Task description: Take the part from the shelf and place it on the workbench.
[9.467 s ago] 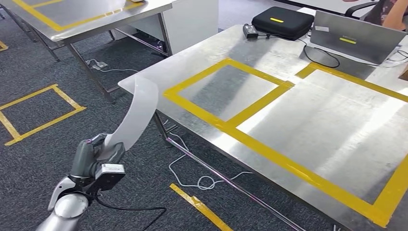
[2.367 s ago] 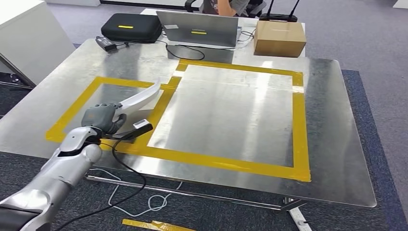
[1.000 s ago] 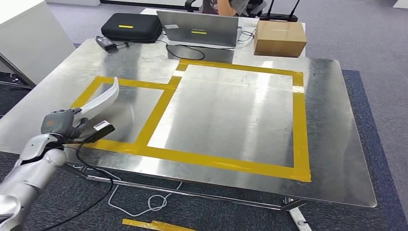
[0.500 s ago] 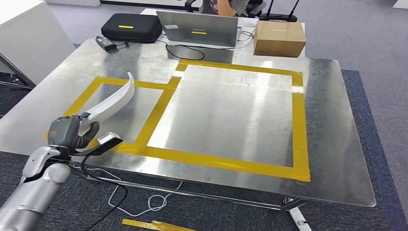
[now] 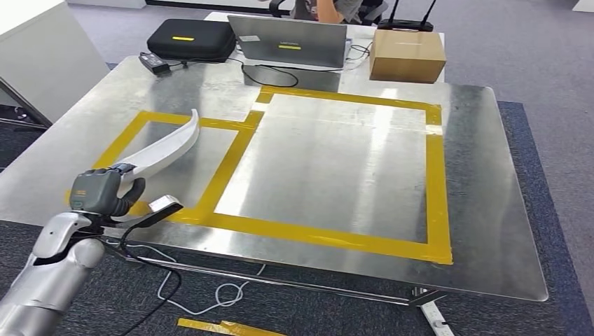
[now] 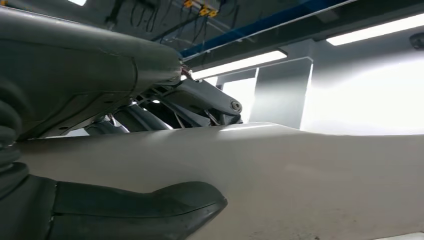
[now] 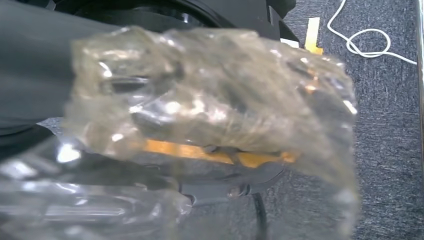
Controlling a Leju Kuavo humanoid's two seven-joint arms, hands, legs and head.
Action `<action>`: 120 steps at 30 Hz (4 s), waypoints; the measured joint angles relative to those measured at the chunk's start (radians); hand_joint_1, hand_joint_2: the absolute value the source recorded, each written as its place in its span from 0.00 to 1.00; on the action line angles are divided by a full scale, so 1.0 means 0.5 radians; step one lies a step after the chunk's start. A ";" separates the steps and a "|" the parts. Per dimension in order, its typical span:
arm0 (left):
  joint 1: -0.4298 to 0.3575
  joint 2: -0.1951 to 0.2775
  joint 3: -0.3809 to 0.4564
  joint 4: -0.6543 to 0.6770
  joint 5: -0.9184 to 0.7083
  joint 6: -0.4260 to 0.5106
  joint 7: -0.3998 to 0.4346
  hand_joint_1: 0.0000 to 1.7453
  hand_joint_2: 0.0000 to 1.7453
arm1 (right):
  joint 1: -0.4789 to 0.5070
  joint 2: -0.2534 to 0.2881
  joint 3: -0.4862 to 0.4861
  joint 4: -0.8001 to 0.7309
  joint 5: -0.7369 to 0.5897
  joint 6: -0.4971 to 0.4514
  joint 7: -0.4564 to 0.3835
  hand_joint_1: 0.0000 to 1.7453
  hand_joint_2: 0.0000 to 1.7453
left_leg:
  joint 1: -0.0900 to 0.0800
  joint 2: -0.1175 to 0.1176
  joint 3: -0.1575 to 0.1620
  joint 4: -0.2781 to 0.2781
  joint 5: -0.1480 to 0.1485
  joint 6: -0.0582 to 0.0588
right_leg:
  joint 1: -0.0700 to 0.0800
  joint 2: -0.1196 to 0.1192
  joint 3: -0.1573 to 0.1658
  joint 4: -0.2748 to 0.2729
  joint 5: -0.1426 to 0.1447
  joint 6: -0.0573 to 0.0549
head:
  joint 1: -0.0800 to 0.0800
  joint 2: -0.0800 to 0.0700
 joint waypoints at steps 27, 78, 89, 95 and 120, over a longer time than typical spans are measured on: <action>-0.075 -0.002 -0.088 0.130 0.045 0.022 -0.040 0.00 0.00 | -0.005 0.000 0.000 0.000 0.018 0.007 0.008 0.00 0.00 | 0.000 0.000 0.000 0.000 0.000 0.000 | 0.000 0.000 0.001 0.000 0.000 0.000 | 0.000 0.000; 0.994 -0.703 1.048 -0.631 1.817 -0.173 -1.047 0.00 0.00 | 0.128 0.085 -0.068 -0.144 0.089 0.008 0.221 0.00 0.00 | 0.011 0.024 -0.049 0.389 -0.245 -0.047 | 0.015 -0.051 0.094 -0.023 -0.061 -0.074 | -0.002 0.000; 0.929 -0.743 1.158 -0.414 1.769 -0.216 -1.016 0.00 0.00 | 0.182 0.128 -0.107 -0.289 0.121 0.101 0.307 0.00 0.00 | -0.011 0.029 0.129 -0.108 -0.005 0.075 | 0.014 -0.047 -0.083 0.293 -0.283 0.018 | 0.008 0.000; 0.889 -0.743 1.236 -0.196 1.713 -0.261 -1.021 0.00 0.00 | 0.223 0.173 -0.195 -0.457 0.131 0.215 0.394 0.00 0.00 | -0.034 0.057 -0.028 -0.091 0.113 0.068 | 0.021 -0.098 0.189 0.227 -0.223 0.006 | 0.011 0.000; 0.797 -0.659 1.244 0.058 1.636 -0.387 -0.839 0.00 0.00 | 0.226 0.381 -0.710 -0.837 0.406 0.458 0.471 0.00 0.00 | 0.008 0.022 0.118 -0.087 -0.008 0.065 | 0.022 -0.026 -0.119 0.347 -0.296 0.041 | 0.026 0.000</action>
